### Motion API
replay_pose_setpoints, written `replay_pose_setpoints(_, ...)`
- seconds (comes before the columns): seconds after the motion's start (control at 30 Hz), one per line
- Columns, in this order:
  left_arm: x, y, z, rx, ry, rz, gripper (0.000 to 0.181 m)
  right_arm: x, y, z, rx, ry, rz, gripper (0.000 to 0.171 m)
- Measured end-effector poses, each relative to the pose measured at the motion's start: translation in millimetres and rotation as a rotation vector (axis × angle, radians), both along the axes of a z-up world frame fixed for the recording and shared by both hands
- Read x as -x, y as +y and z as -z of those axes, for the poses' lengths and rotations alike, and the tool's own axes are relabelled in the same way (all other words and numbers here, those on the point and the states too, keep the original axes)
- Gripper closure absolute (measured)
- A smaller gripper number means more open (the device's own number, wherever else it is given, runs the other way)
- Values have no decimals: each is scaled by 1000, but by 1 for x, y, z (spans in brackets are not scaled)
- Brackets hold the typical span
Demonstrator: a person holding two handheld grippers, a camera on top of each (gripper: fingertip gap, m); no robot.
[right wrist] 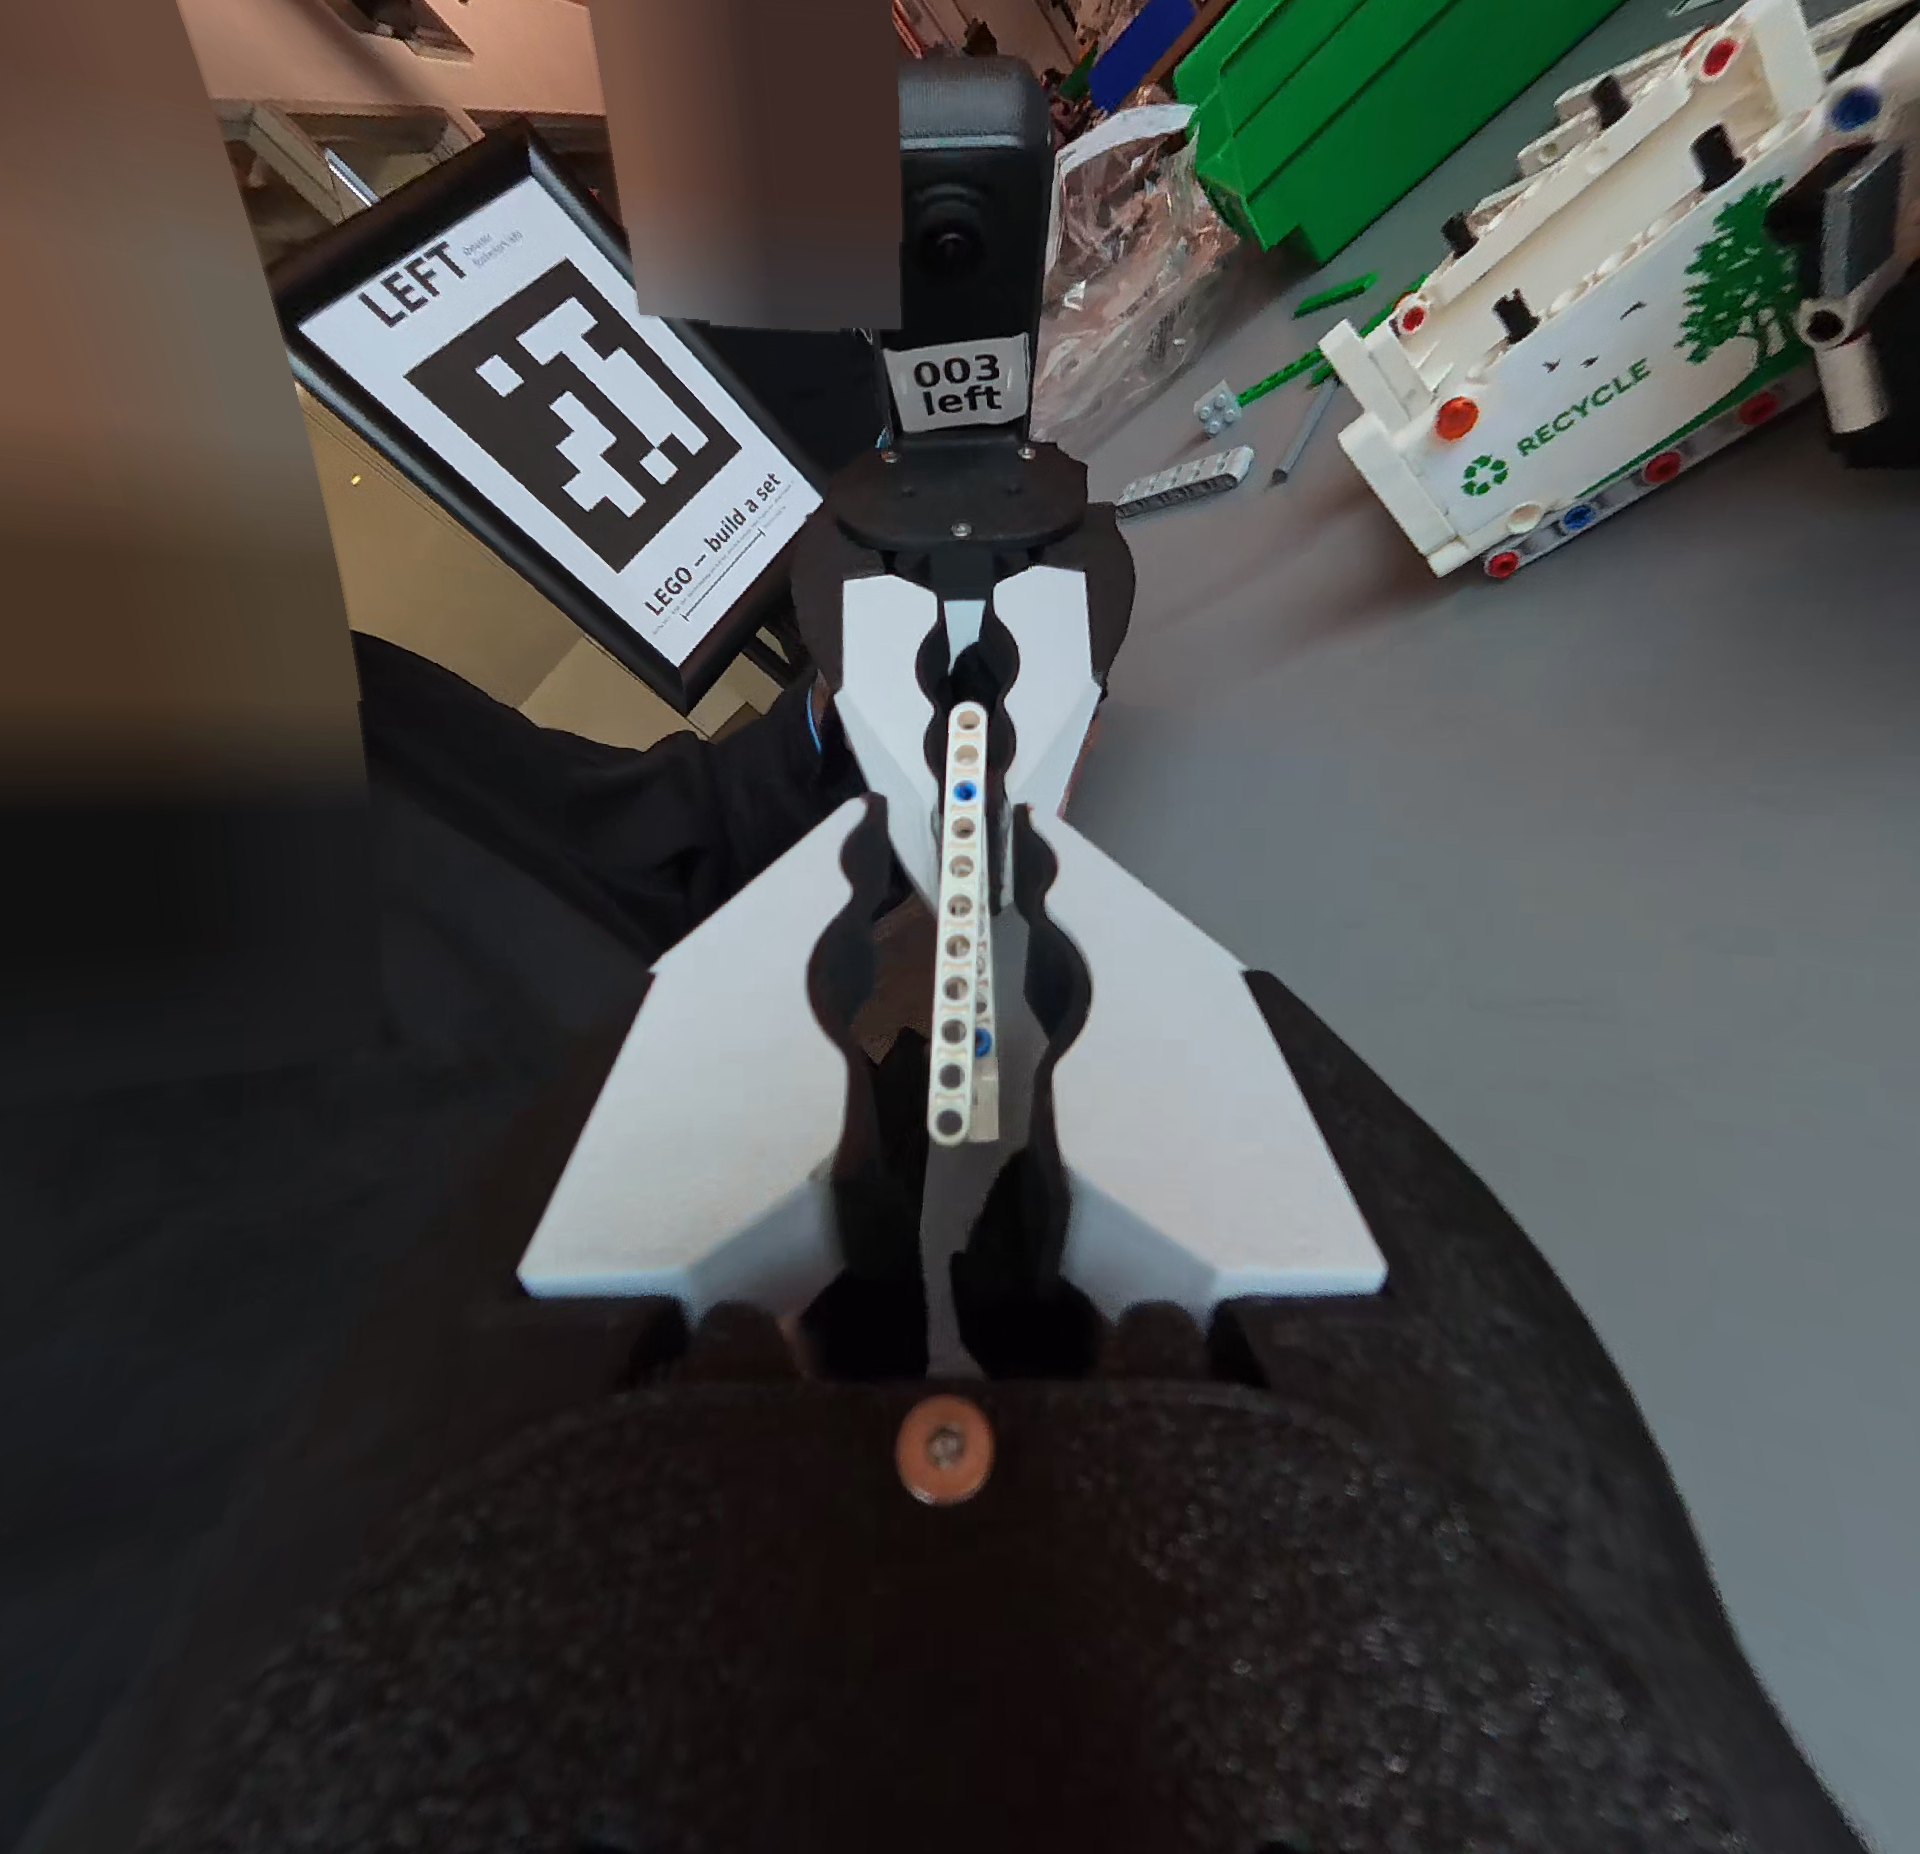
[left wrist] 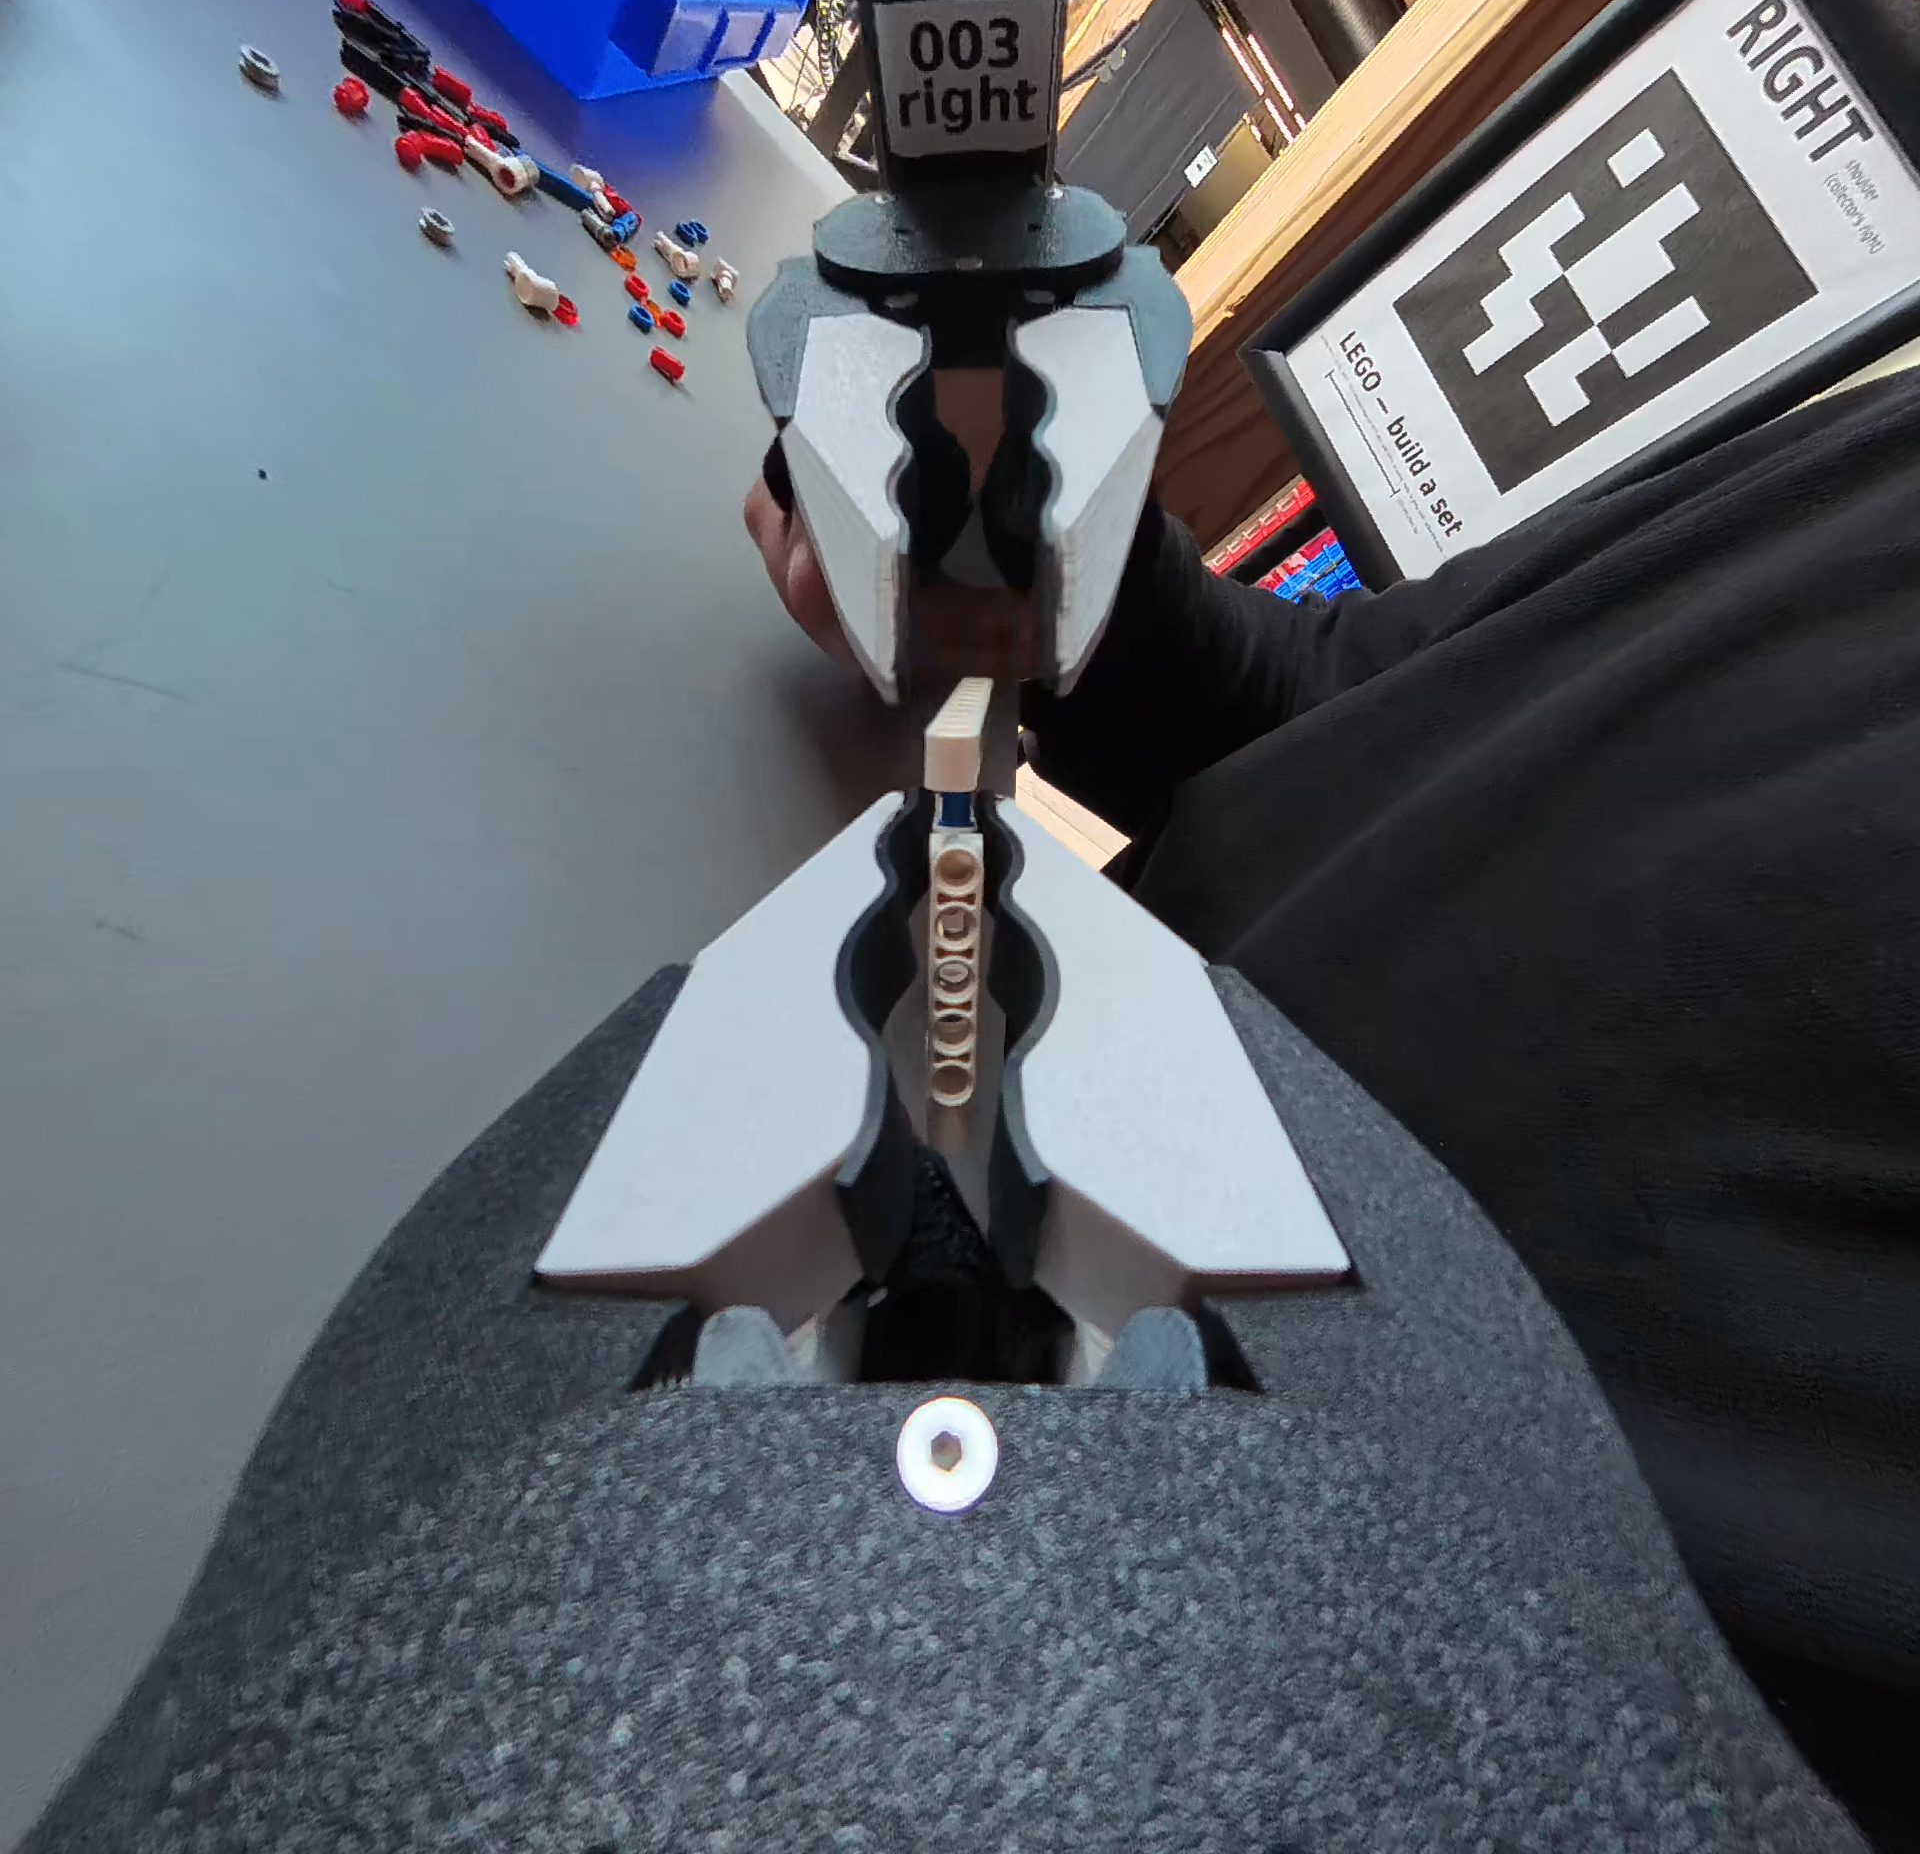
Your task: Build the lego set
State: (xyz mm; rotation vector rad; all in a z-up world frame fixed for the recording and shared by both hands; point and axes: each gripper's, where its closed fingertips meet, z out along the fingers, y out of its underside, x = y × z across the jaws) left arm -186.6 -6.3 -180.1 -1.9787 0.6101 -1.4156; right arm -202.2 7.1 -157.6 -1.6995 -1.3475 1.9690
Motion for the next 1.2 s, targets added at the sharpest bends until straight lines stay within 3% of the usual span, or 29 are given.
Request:
replay_pose_setpoints(0.2, 4, 1, -6, -8, -42, -14, 177, -33, 5, 12, -223, -50, 59, 142)
replay_pose_setpoints(0.27, 4, 2, -7, -7, -49, -18, 177, -35, 0, 17, -247, -69, 31, 147)
replay_pose_setpoints(0.33, 4, 3, -7, -10, -50, -22, 177, -32, 2, 16, -265, -51, 41, 163)
replay_pose_setpoints(0.5, 5, 4, -15, -56, -78, -49, 175, -32, 1, 9, -197, -17, 27, 165)
replay_pose_setpoints(0.7, 8, 13, -32, -94, -191, -133, 176, -27, 10, -7, 49, 48, 66, 166)
replay_pose_setpoints(0.83, 4, 19, -32, -88, -192, -173, 154, -25, 21, -17, 180, 96, 114, 165)
replay_pose_setpoints(1.03, -1, 31, -36, -99, -226, -260, 160, -18, 29, -19, 198, 122, 210, 166)
replay_pose_setpoints(1.1, -2, 31, -35, -99, -216, -260, 176, -16, 27, -19, 155, 133, 230, 166)
replay_pose_setpoints(1.2, -2, 28, -32, -74, -212, -232, 176, -17, 22, -16, 164, 98, 178, 165)
